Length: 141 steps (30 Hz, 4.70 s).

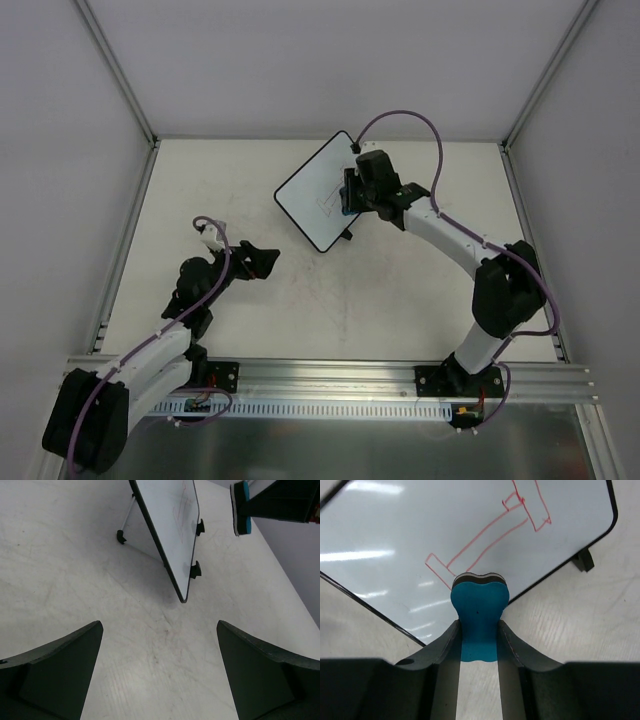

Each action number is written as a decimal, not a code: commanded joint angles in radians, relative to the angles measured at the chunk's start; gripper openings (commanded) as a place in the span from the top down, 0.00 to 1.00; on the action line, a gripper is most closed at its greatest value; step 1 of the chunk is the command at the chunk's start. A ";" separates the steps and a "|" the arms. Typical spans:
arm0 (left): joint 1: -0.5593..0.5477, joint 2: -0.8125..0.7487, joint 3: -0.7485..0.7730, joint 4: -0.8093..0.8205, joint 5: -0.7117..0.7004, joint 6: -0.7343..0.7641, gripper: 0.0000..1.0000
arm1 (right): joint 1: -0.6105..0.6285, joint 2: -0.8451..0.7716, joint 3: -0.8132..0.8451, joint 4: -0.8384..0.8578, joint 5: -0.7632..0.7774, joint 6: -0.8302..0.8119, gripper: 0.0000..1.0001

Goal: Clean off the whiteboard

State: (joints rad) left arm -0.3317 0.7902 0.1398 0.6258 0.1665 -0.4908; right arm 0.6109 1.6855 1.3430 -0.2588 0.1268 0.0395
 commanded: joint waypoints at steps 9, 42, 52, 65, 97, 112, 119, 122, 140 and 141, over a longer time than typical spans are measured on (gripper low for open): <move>0.029 0.340 0.145 0.448 0.148 -0.031 0.01 | -0.074 0.109 0.100 0.455 -0.016 0.030 1.00; 0.069 0.912 0.457 0.727 0.226 -0.097 0.19 | -0.200 0.250 0.180 0.480 -0.348 0.085 1.00; 0.040 0.971 0.497 0.762 0.231 -0.124 0.35 | -0.200 0.275 0.223 0.435 -0.343 0.094 1.00; 0.034 0.975 0.494 0.730 0.192 -0.134 0.67 | -0.201 0.286 0.225 0.426 -0.343 0.103 1.00; 0.062 1.067 0.501 0.798 0.226 -0.158 1.00 | -0.188 0.477 0.487 0.185 -0.400 0.151 1.00; 0.069 1.052 0.458 0.827 0.231 -0.169 1.00 | -0.246 0.493 0.406 0.078 -0.280 0.292 1.00; 0.079 1.052 0.449 0.861 0.248 -0.216 1.00 | -0.289 0.450 0.263 0.081 -0.216 0.358 1.00; 0.080 1.049 0.442 0.864 0.251 -0.221 1.00 | -0.296 0.459 0.254 0.081 -0.240 0.352 1.00; 0.080 1.061 0.469 0.831 0.292 -0.213 1.00 | -0.186 0.347 0.186 0.250 -0.329 0.171 1.00; 0.079 1.060 0.469 0.828 0.294 -0.210 1.00 | -0.177 0.344 0.186 0.251 -0.334 0.157 1.00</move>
State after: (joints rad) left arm -0.2600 1.8374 0.6102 1.3499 0.4076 -0.7589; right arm 0.3500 2.0811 1.5402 -0.0231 -0.1566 0.2802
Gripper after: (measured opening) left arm 0.112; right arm 0.336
